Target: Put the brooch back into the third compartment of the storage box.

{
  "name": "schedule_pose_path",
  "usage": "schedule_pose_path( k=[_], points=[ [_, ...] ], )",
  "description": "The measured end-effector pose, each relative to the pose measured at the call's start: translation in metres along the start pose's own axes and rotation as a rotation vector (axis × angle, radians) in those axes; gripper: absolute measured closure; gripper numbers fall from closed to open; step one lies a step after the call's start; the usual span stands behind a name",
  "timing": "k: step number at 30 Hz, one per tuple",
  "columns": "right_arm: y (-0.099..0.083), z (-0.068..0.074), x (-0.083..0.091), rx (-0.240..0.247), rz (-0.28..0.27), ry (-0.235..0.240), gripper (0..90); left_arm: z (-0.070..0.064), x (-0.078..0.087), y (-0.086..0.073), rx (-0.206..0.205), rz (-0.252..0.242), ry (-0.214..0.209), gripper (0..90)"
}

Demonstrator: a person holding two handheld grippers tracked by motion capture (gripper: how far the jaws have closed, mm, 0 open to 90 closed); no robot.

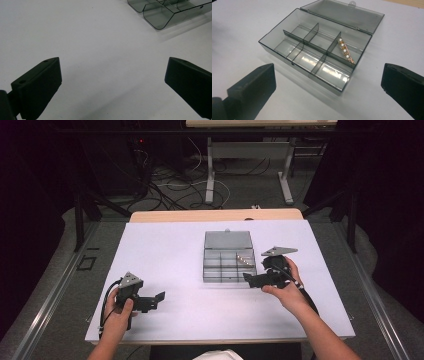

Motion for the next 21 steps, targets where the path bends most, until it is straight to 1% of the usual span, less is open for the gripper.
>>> schedule_pose_path(
  k=[3, 5, 9, 12, 14, 17, 20, 21],
  points=[
    [-0.006, -0.006, 0.006, -0.014, -0.017, -0.008, 0.0, 0.0, 0.0, 0.0, 0.0, 0.001, 0.001, 1.0],
    [-0.011, -0.009, 0.01, -0.021, -0.018, -0.015, 0.0, 0.0, 0.0, 0.0, -0.002, 0.003, 0.004, 0.9],
    [-0.02, -0.014, 0.015, -0.02, -0.022, -0.033, 0.0, 0.0, 0.0, 0.0, -0.007, 0.003, 0.004, 1.0],
    [-0.028, -0.018, 0.02, -0.004, -0.029, -0.057, 0.0, 0.0, 0.0, 0.0, -0.004, 0.0, 0.006, 1.0],
    [-0.033, -0.021, 0.022, 0.001, -0.028, -0.061, 0.0, 0.0, 0.0, 0.0, 0.0, 0.0, 0.004, 1.0],
    [-0.041, -0.026, 0.024, -0.014, -0.032, -0.066, 0.0, -0.001, -0.001, 0.0, -0.003, 0.002, 0.003, 1.0],
    [-0.048, -0.031, 0.026, -0.029, -0.049, -0.068, 0.0, 0.0, -0.001, 0.0, -0.009, 0.006, 0.009, 1.0],
    [-0.051, -0.033, 0.027, -0.031, -0.054, -0.072, 0.0, 0.0, -0.001, 0.0, -0.002, 0.005, 0.007, 0.9]
  ],
)
Point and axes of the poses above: each handheld gripper's, and its own axes: x roughly backward along the jaws, y roughly out of its top, z roughly to its left, the point moved 6 cm from there along -x, roughly forward along the jaws, and after that the axes turned 6 degrees about z, right-handed, at the moved point
